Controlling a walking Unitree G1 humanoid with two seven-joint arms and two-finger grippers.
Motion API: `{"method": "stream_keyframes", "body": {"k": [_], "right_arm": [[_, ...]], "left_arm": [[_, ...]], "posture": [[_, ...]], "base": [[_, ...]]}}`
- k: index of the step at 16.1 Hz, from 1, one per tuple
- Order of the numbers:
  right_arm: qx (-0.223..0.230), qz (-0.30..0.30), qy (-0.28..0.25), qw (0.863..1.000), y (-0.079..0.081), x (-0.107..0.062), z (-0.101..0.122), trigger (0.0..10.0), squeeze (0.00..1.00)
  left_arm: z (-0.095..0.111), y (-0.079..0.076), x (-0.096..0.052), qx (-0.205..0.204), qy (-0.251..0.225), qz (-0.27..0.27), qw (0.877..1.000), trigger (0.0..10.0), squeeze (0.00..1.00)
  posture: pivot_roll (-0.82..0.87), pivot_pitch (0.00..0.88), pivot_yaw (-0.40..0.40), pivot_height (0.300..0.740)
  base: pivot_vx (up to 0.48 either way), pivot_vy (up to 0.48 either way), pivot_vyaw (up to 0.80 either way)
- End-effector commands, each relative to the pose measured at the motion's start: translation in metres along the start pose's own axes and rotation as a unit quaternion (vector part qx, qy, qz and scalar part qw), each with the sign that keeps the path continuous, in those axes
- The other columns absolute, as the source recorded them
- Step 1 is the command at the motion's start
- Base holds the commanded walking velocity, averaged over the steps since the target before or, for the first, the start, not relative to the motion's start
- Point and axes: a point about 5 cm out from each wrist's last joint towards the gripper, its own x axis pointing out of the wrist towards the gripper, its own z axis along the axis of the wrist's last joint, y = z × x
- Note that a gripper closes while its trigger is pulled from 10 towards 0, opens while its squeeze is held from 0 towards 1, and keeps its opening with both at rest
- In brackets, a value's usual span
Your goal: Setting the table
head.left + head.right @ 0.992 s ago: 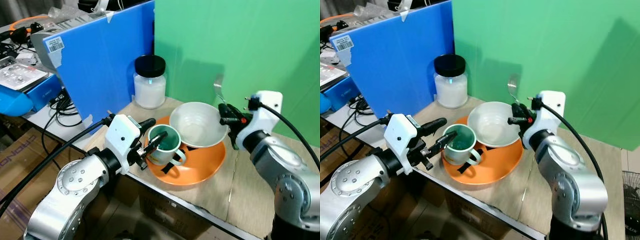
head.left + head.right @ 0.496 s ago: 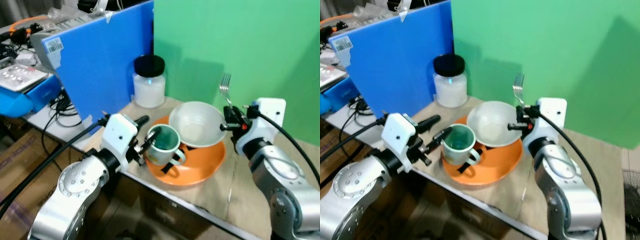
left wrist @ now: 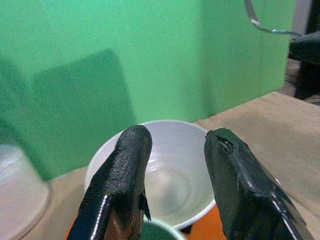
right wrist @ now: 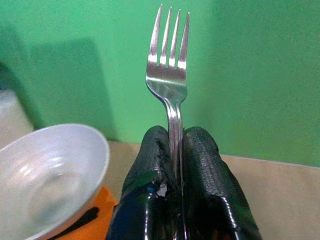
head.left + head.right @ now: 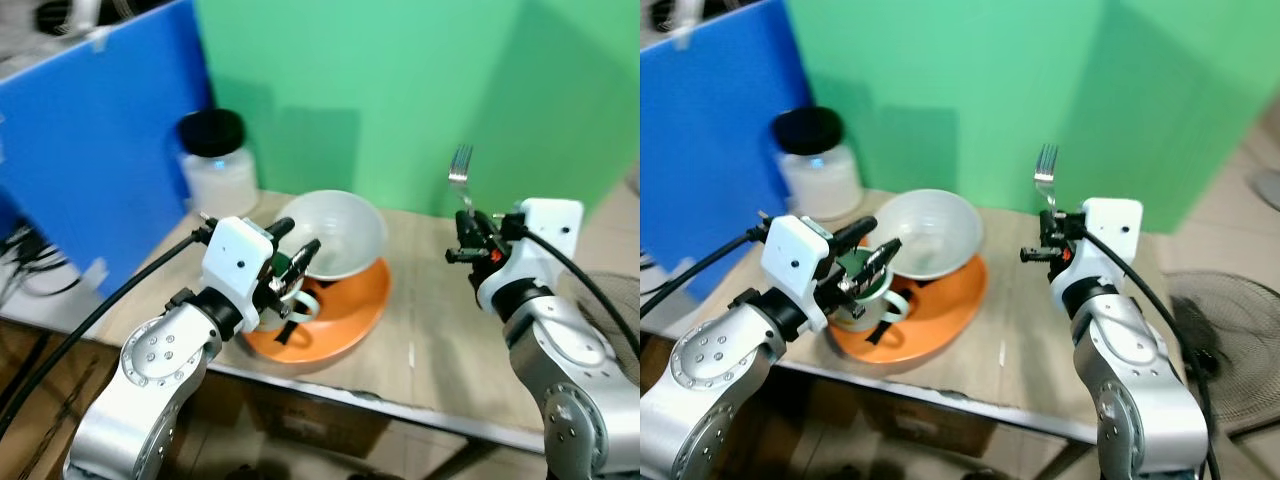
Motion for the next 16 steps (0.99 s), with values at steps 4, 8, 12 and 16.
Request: {"method": "stream_keyframes", "body": {"k": [4, 8, 12, 16], "right_arm": [[-0.005, -0.01, -0.006, 1.0, 0.0, -0.004, 0.004, 10.0, 0.0], [-0.006, -0.009, 0.014, 1.0, 0.001, -0.004, -0.001, 10.0, 0.0], [-0.007, -0.024, 0.031, 0.999, -0.003, -0.009, -0.011, 10.0, 0.0], [0.006, -0.023, 0.033, 0.999, -0.012, -0.028, -0.018, 10.0, 0.0]], "left_arm": [[0.005, 0.001, 0.0, -0.001, -0.012, 0.018, 1.0, 10.0, 0.0], [0.004, 0.007, 0.001, -0.005, -0.011, 0.057, 0.998, 10.0, 0.0], [-0.006, 0.027, -0.004, -0.012, 0.011, 0.156, 0.988, 10.0, 0.0], [-0.013, 0.027, -0.008, -0.017, 0.022, 0.167, 0.985, 10.0, 0.0]], "posture": [[0.12, 0.0, 0.0, 0.74], [0.12, 0.0, -0.002, 0.74], [0.12, 0.0, 0.0, 0.74], [0.12, 0.0, 0.005, 0.74]], "base": [[0.0, 0.0, -0.8], [0.0, 0.0, -0.8], [0.0, 0.0, -0.8], [0.0, 0.0, -0.8]]}}
